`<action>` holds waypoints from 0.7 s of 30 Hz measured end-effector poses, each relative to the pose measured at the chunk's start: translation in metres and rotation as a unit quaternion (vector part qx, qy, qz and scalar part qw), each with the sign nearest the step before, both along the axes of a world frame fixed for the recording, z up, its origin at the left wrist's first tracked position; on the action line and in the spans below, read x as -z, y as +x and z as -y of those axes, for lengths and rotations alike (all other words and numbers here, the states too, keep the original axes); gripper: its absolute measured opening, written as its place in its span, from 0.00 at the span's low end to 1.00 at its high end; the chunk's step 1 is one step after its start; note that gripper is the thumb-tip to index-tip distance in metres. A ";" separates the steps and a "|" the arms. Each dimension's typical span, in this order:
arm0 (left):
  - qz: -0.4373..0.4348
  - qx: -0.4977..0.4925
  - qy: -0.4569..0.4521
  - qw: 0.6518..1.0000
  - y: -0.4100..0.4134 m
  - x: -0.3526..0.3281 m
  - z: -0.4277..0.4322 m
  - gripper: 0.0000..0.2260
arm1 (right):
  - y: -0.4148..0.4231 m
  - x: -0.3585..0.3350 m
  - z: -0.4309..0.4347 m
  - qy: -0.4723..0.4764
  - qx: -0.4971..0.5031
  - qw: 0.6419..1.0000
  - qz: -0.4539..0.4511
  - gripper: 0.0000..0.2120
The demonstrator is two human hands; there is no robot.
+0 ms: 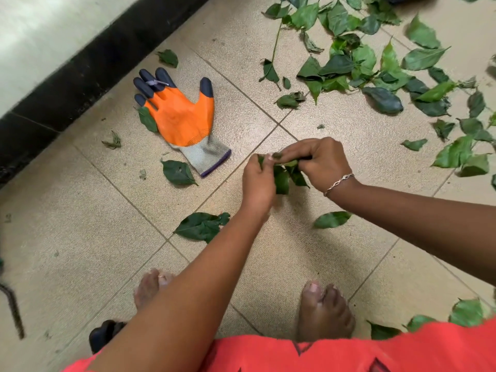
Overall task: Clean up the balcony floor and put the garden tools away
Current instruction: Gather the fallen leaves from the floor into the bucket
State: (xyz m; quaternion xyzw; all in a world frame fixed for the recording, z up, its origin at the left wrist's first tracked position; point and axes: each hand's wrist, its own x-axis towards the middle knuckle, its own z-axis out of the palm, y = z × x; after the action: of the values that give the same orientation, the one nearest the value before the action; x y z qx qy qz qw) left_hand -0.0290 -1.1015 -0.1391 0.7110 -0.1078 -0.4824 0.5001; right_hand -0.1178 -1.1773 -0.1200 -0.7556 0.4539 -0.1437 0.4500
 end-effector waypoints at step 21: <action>-0.120 -0.112 0.104 0.981 -0.004 -0.002 0.001 0.09 | -0.043 -0.018 0.031 -0.015 -0.315 0.944 -0.100 0.17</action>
State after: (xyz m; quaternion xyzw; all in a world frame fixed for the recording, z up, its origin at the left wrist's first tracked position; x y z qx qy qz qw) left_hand -0.0329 -1.1025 -0.1370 0.7040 0.0841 -0.5136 0.4832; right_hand -0.1607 -1.2086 -0.1023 -0.8773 0.2327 0.0745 0.4130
